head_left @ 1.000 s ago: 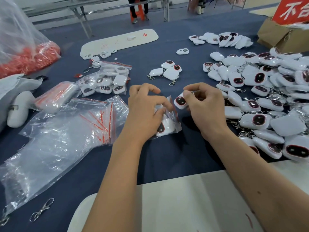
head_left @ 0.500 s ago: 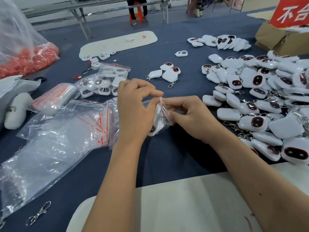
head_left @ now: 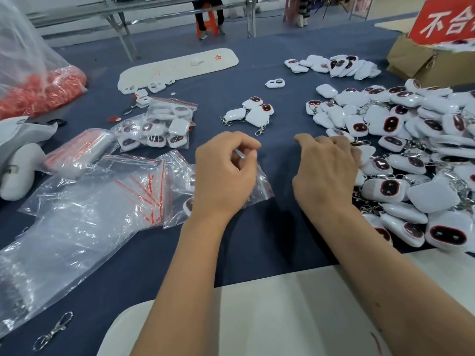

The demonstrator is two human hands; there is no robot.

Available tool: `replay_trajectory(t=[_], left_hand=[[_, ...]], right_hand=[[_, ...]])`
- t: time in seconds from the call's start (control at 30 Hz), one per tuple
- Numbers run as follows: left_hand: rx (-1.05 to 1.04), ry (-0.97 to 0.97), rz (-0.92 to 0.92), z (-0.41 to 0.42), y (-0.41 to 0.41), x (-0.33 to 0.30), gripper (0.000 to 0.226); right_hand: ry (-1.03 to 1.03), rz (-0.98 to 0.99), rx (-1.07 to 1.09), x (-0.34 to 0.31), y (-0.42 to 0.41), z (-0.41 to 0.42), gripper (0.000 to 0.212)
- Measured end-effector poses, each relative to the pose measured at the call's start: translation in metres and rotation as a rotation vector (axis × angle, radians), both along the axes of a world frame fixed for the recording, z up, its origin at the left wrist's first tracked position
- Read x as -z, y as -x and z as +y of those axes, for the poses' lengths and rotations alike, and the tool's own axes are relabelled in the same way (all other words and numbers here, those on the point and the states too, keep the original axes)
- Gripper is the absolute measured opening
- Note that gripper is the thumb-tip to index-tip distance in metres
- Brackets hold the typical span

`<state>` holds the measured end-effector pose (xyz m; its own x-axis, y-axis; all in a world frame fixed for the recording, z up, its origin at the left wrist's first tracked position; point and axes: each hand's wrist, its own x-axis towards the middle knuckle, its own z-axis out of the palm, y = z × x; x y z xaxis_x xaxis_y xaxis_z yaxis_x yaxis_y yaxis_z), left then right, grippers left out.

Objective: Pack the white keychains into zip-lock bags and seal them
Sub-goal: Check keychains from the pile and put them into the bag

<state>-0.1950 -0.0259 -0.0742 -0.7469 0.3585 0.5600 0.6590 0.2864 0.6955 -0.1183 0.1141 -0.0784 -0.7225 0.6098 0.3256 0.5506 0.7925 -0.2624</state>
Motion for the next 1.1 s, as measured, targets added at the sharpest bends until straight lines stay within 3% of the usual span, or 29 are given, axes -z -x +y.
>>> replay_trajectory(t=[0.13,0.2,0.33,0.37,0.43,0.53,0.6,0.8,1.1], left_hand=[[0.034,0.160,-0.004,0.005,-0.002,0.007,0.016],[0.038,0.188,-0.004,0.005,-0.002,0.008,0.017],[0.038,0.120,-0.112,0.000,0.002,0.005,0.016],[0.036,0.089,-0.131,-0.002,0.003,0.004,0.014],[0.056,0.021,-0.188,-0.005,0.005,0.000,0.014],[0.097,-0.031,-0.320,-0.009,0.005,-0.004,0.013],[0.097,-0.050,-0.371,-0.010,0.005,-0.006,0.011],[0.054,-0.082,-0.473,-0.011,0.006,-0.007,0.012],[0.106,-0.103,-0.572,-0.016,0.012,-0.004,0.011]], right_hand=[[0.010,0.118,-0.070,-0.001,0.001,0.002,0.055],[0.071,0.244,-0.078,0.001,0.001,0.003,0.051],[-0.025,0.613,-0.201,0.001,0.002,-0.003,0.030],[0.027,0.711,-0.262,0.003,0.003,-0.004,0.025],[0.355,0.837,-0.382,0.007,0.007,-0.006,0.016],[0.930,0.834,-0.432,0.013,0.012,-0.011,0.014],[1.082,0.776,-0.426,0.017,0.015,-0.009,0.015],[1.214,0.621,-0.479,0.018,0.017,0.000,0.009],[1.146,0.701,-0.531,0.018,0.016,-0.001,0.012]])
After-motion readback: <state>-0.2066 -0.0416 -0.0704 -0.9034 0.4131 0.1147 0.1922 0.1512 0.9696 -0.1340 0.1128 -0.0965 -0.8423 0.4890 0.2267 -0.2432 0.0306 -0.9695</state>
